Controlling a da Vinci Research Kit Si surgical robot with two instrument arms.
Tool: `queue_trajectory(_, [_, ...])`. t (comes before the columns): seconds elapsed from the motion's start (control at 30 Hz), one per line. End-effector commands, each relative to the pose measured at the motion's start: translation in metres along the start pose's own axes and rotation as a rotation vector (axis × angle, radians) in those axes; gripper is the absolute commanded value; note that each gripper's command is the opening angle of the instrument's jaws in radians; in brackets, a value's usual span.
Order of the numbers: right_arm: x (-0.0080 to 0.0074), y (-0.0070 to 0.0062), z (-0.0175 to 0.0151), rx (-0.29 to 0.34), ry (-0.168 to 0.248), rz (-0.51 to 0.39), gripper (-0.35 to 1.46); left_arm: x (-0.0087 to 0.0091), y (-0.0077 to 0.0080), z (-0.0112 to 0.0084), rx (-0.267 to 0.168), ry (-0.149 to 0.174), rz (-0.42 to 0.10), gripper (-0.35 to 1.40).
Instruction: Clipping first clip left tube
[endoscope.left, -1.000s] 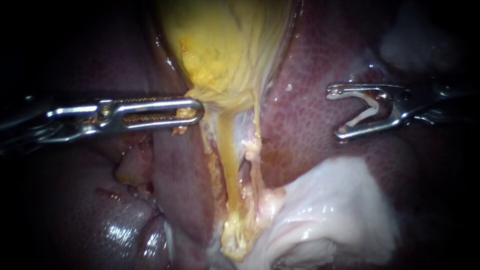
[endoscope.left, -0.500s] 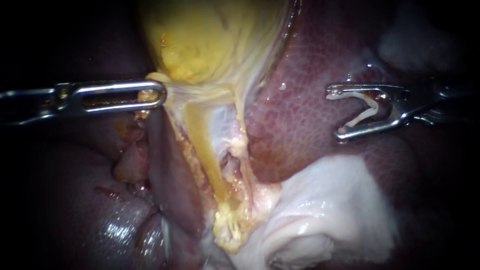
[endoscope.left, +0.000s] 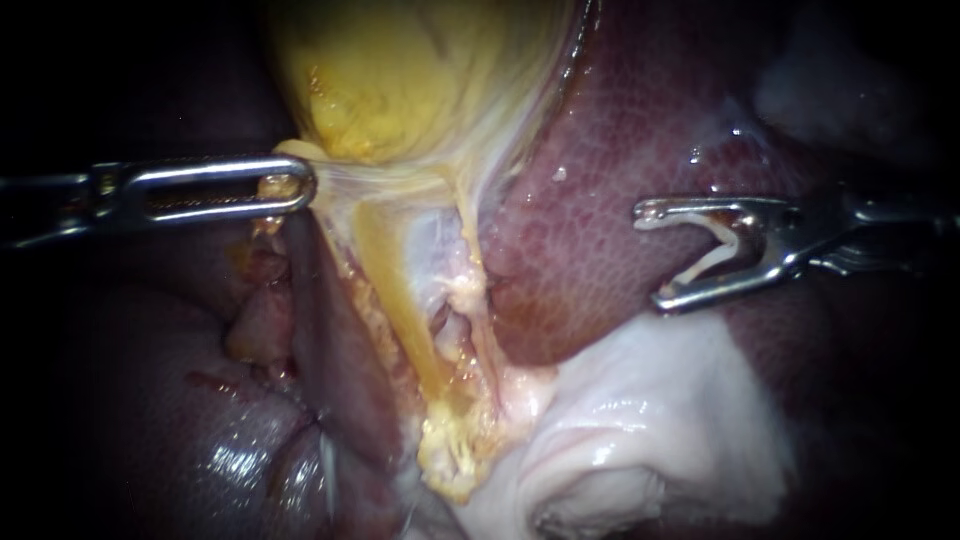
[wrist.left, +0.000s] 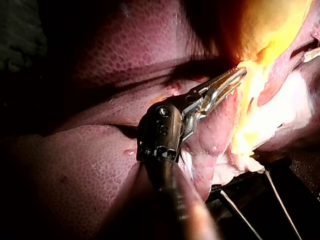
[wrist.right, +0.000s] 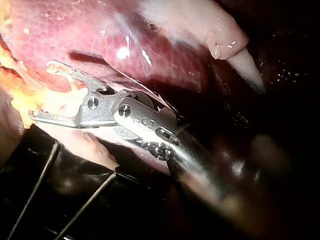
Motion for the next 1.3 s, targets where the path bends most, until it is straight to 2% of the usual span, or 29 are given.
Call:
queue_trajectory(0.03, [-0.0005,-0.0002,0.0009,0.010,0.009,0.008,0.58,0.0000,0.0001,0.0000,-0.001,0.000,0.000,-0.35])
queue_trajectory(0.33, [-0.0040,-0.0007,0.0075,0.063,0.047,0.039,0.58,0.0001,0.0005,0.0000,-0.003,-0.001,0.000,-0.35])
queue_trajectory(0.53, [-0.0072,0.0002,0.0112,0.080,0.044,0.066,0.58,0.0001,0.0004,0.0000,-0.001,0.000,0.000,-0.35])
queue_trajectory(0.67, [-0.0090,0.0015,0.0126,0.075,0.033,0.075,0.58,0.0001,0.0002,-0.0001,0.003,0.002,0.000,-0.35])
queue_trajectory(0.9, [-0.0101,0.0031,0.0134,0.068,0.030,0.077,0.58,0.0001,-0.0006,-0.0002,0.008,0.004,-0.001,-0.35])
queue_trajectory(1.03, [-0.0105,0.0034,0.0143,0.063,0.015,0.082,0.58,0.0001,-0.0007,-0.0002,0.009,0.004,-0.001,-0.35])
queue_trajectory(1.3, [-0.0117,0.0043,0.0165,0.074,0.013,0.088,0.58,0.0001,-0.0010,-0.0002,0.014,0.006,-0.001,-0.35])
